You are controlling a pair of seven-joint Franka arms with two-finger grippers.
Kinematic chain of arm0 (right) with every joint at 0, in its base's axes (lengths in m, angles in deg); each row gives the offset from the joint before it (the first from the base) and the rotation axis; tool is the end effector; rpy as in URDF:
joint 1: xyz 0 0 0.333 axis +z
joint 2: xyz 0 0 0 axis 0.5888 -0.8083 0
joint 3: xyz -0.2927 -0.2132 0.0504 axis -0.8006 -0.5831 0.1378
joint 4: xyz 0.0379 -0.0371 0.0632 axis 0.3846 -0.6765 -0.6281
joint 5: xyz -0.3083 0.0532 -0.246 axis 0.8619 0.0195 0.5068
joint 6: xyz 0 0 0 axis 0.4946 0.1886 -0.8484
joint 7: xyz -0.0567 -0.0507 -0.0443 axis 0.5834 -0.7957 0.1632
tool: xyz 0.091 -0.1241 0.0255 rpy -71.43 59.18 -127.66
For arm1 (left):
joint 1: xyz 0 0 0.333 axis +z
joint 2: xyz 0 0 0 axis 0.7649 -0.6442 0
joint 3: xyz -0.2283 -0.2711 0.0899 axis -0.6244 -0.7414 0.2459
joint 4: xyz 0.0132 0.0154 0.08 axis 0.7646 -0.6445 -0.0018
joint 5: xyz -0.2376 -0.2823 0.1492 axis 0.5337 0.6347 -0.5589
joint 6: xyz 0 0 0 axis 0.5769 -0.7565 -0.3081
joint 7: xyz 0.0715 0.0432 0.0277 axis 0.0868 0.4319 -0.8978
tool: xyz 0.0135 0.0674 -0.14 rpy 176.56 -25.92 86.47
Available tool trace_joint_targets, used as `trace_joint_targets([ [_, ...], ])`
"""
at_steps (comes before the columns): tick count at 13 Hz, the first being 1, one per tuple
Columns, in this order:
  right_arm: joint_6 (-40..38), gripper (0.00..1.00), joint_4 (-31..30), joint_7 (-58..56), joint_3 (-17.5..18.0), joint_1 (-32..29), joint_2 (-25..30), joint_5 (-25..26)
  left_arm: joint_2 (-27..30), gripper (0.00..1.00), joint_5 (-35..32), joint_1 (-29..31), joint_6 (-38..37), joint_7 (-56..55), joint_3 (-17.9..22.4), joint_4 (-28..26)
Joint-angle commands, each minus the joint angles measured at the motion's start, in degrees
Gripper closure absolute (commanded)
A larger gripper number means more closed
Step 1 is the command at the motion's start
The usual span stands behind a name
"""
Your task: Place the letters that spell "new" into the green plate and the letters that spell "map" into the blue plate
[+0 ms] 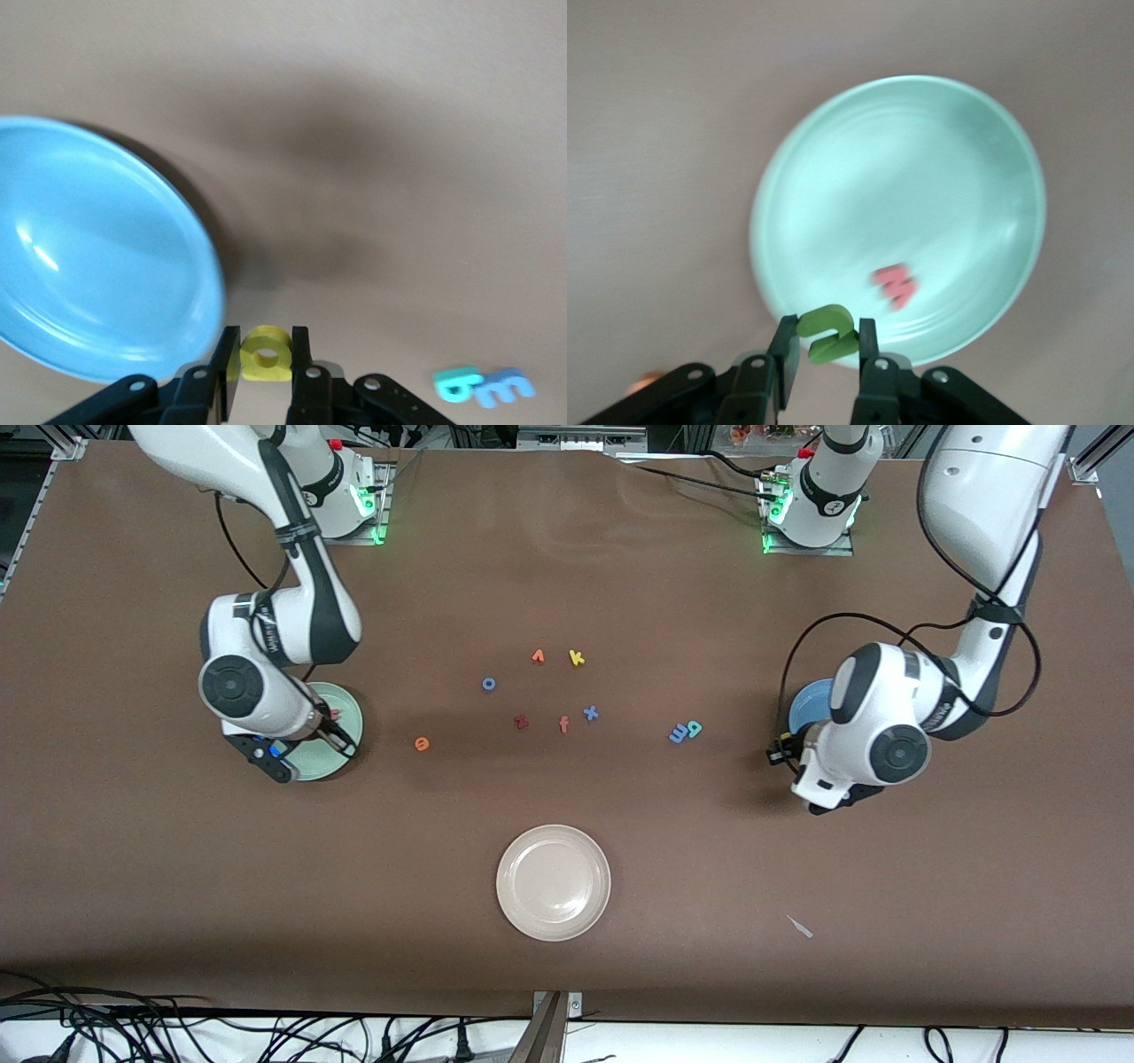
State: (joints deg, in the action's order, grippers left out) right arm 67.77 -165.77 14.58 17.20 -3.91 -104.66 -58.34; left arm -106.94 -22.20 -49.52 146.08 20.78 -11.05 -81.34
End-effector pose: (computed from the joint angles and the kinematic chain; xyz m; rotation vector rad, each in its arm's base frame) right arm 0.5782 0.1132 0.2500 2.8066 -0.9367 -0.2360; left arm 0.6215 -0.1101 0.2310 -3.0079 -0.5342 0.5645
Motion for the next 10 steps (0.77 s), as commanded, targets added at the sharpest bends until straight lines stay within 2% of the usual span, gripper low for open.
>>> trace_joint_targets([
  [1,9.3,0.86,-10.0,-7.0,-2.4,0.7,2.5,-1.3,0.4,1.00,-1.3,2.7,-0.6,6.5,-0.4,-0.5],
  [2,13.5,0.84,-12.7,-8.6,-2.9,0.7,2.5,-1.3,0.4,1.00,-1.3,3.7,-0.6,8.5,-0.4,-0.5],
  [4,15.1,0.80,-13.7,-9.5,-3.6,0.6,2.3,-1.3,0.3,1.00,-3.2,5.4,-0.6,11.7,-0.4,-0.5],
  [5,15.1,0.72,-13.6,-10.2,-3.7,0.6,2.3,-1.3,0.2,1.00,-4.9,6.0,-0.6,12.4,-0.5,-0.5],
  [6,14.8,0.27,-13.5,-10.1,-3.8,0.5,2.5,-1.3,-0.4,1.00,-6.1,6.5,-0.5,13.2,-0.5,-0.4],
  [7,14.5,0.00,-13.4,-9.7,-3.7,0.5,2.7,-1.3,-0.6,1.00,-6.8,7.0,-0.2,14.2,-0.5,-0.4],
  [10,12.6,0.00,-12.0,-5.0,-2.6,1.2,4.9,-1.3,-2.6,1.00,-8.6,8.6,0.2,16.2,-0.5,-0.3],
])
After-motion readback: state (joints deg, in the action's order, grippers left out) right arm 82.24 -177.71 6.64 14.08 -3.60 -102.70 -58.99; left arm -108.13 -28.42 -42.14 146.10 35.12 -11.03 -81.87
